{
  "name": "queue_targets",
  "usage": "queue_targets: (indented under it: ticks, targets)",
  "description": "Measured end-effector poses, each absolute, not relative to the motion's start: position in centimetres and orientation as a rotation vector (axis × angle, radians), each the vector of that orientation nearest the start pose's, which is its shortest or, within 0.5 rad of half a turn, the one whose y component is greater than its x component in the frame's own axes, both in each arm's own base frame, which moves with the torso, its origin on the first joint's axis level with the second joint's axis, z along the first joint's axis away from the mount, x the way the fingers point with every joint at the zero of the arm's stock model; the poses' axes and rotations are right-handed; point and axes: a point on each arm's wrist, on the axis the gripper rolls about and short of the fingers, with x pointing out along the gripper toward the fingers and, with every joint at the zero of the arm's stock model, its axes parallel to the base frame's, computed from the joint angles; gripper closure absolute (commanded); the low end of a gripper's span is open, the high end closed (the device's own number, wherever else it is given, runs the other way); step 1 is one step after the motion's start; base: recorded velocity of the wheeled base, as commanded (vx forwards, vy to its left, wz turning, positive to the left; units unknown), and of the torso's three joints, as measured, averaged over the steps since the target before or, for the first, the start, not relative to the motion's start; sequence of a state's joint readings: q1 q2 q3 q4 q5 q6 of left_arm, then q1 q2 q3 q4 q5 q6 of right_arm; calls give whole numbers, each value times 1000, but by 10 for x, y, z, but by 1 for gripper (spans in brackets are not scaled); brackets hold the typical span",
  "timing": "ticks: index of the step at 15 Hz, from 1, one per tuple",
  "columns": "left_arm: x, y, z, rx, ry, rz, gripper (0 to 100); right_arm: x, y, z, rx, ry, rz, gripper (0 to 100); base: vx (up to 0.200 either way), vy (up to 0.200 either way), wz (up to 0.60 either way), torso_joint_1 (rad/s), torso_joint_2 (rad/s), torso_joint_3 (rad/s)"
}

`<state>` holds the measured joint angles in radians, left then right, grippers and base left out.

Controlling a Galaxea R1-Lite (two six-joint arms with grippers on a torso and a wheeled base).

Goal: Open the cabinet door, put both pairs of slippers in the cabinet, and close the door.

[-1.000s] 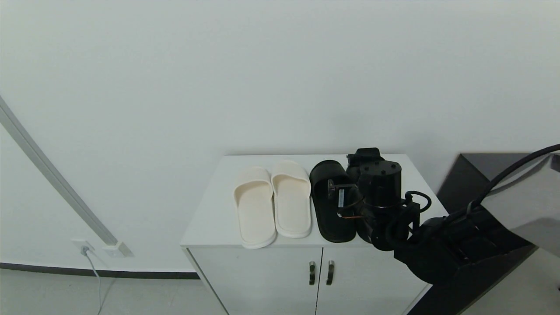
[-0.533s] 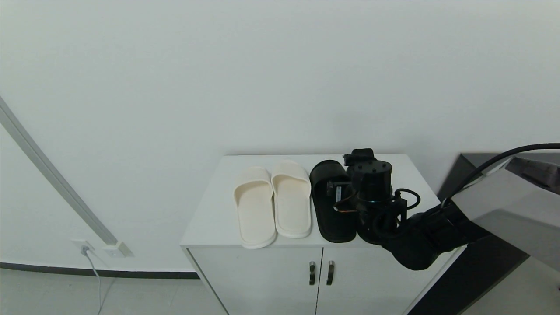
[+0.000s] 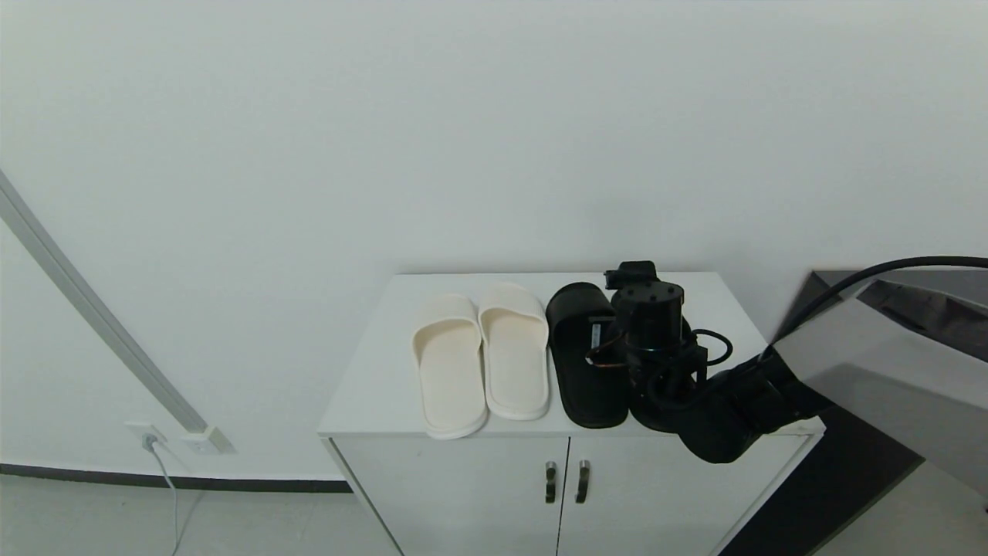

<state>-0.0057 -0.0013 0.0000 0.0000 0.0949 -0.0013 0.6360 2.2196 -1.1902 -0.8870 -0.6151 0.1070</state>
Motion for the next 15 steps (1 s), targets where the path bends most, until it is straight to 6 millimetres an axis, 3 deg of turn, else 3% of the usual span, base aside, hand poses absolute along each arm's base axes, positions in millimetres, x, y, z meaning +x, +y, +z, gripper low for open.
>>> queue_targets:
  ticks: [5, 8, 12, 15]
  targets:
    - [-23, 2, 75, -1, -1, 88, 100, 356, 245, 117, 26, 113, 12, 100, 0, 0, 0, 0, 0, 0]
    - [-23, 2, 75, 0, -1, 88, 100, 345, 240, 129, 21, 105, 20, 100, 0, 0, 0, 0, 0, 0]
    - [-23, 2, 75, 0, -1, 88, 100, 307, 224, 154, -14, 105, 120, 100, 0, 0, 0, 0, 0, 0]
    - [-23, 2, 75, 1, -1, 88, 100, 265, 213, 170, -28, 129, 326, 100, 0, 0, 0, 0, 0, 0]
